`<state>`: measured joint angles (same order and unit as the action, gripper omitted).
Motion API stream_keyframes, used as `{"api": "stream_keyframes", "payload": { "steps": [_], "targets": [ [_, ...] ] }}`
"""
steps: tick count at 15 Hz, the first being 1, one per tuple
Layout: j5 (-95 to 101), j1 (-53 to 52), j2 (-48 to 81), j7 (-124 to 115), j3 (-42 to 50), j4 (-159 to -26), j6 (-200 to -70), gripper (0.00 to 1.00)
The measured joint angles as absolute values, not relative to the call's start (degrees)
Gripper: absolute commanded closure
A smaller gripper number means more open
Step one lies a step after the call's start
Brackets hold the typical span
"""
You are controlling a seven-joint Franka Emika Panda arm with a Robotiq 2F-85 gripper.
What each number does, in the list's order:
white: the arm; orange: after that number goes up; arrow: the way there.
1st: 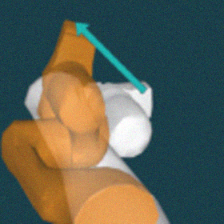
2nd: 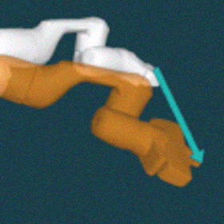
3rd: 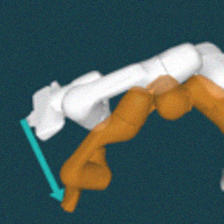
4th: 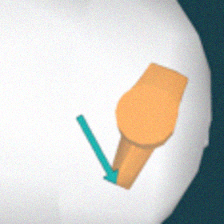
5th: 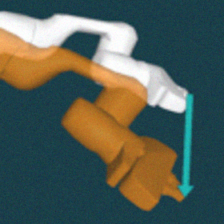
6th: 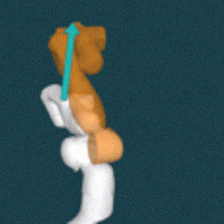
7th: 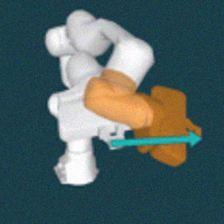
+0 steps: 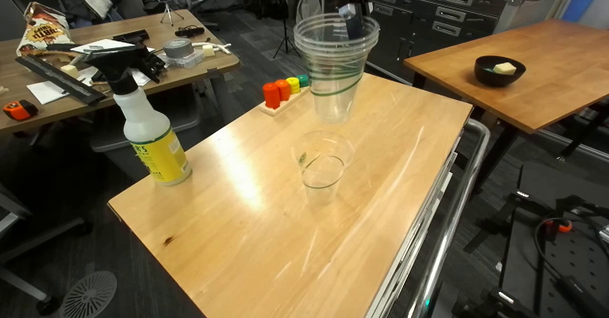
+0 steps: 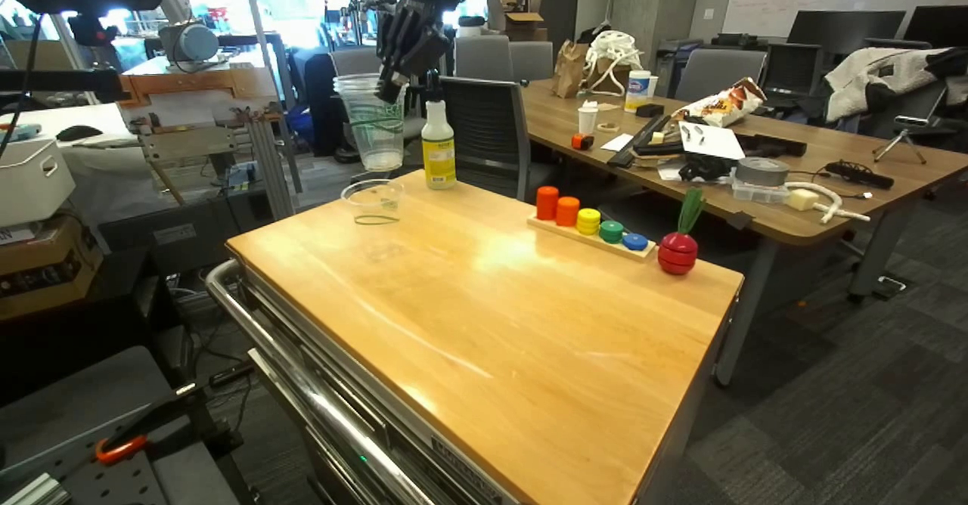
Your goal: Stack the four clear cups together
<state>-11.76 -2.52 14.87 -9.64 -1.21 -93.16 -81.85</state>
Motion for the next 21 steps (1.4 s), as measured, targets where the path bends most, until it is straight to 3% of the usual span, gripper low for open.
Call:
{"api": "stream_keyframes", "payload": {
  "steps": [21],
  "targets": [
    [-14.2, -2.7, 15.0, 2.6, -4.2, -107.7, -96.2, 0.96]
  ]
}}
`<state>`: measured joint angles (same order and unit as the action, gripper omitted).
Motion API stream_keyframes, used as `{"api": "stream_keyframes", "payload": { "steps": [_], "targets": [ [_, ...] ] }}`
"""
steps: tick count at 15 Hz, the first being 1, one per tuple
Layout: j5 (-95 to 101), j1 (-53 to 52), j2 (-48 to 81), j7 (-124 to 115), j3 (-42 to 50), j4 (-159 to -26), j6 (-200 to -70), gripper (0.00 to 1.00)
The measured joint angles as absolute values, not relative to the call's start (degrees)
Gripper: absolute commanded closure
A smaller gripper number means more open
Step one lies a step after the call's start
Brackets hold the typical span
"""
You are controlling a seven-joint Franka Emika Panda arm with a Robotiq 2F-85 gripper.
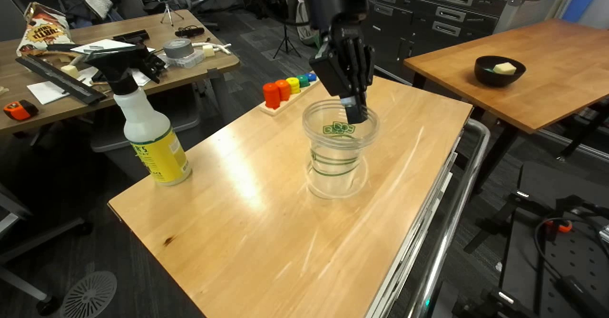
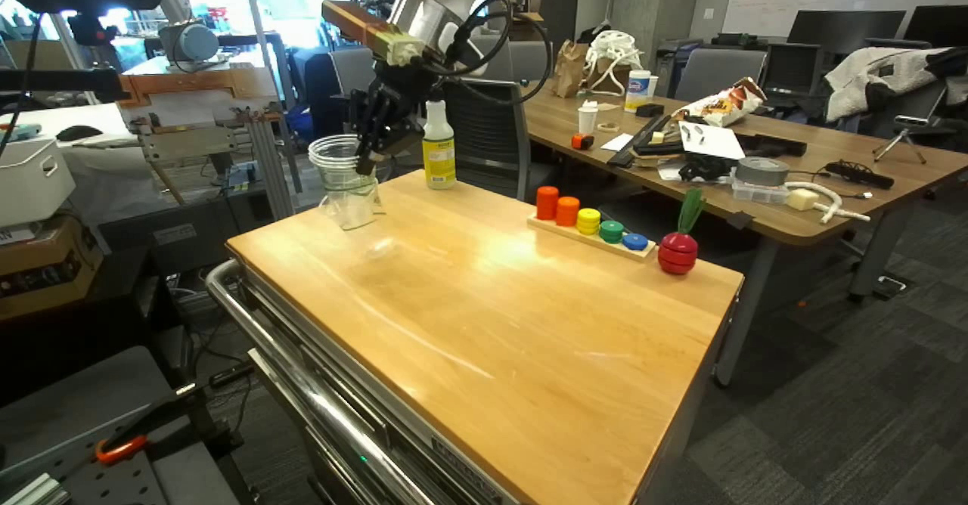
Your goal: Stack the four clear cups together
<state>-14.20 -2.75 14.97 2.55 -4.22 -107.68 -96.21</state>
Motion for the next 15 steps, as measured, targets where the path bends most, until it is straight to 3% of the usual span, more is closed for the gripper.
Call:
{"api": "stream_keyframes", "payload": {
  "steps": [8, 9, 15],
  "targets": [
    [-12.5, -4.8, 15.0, 4.4, -5.8, -110.0, -107.0, 0.94],
    [-11.5, -5.1, 15.0, 4.7, -5.9, -110.2, -107.5, 0.71],
    [-4.6, -5.7, 13.7, 6.2, -6.0, -110.6, -108.4, 0.27]
  ]
}}
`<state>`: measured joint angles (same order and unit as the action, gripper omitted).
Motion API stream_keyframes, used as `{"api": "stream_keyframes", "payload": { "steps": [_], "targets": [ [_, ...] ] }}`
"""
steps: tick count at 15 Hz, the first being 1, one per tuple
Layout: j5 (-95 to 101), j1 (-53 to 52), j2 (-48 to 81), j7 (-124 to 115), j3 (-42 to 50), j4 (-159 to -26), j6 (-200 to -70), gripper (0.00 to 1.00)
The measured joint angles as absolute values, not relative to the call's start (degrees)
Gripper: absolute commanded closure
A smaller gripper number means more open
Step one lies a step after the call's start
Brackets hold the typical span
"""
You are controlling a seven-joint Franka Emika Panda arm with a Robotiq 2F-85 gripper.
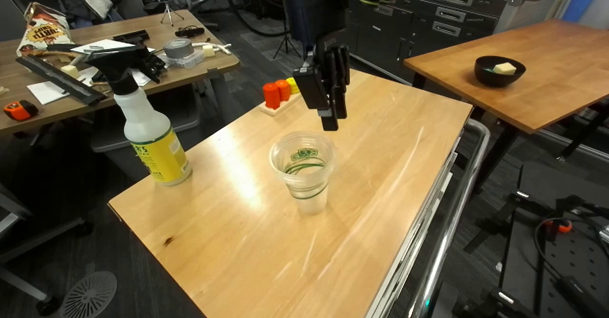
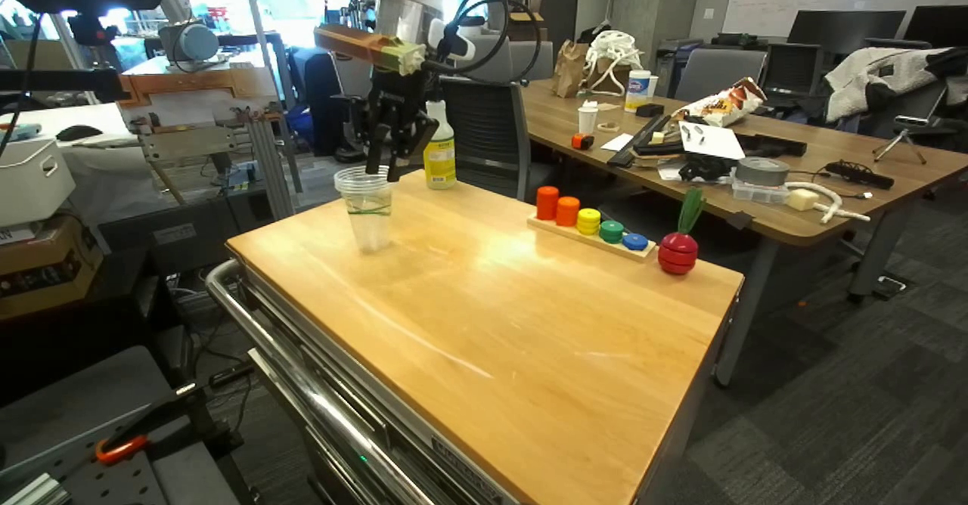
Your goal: Stack the four clear cups together
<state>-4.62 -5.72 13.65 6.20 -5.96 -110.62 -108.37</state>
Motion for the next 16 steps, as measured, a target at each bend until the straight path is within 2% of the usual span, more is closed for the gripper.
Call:
{"api": "stream_keyframes", "payload": {
  "steps": [3, 4, 11, 16],
  "targets": [
    [-3.7, -5.7, 12.2, 6.6, -6.0, -110.6, -108.5, 0.04],
    [-3.6, -5.7, 11.8, 6.6, -5.9, -110.6, -108.4, 0.00],
    [-4.3, -4.4, 6.8, 3.2, -4.4, -106.2, -103.8, 0.00],
    [-4.9, 0.6, 3.8, -0.9, 1.0, -100.8, -100.7, 0.00]
  ]
}}
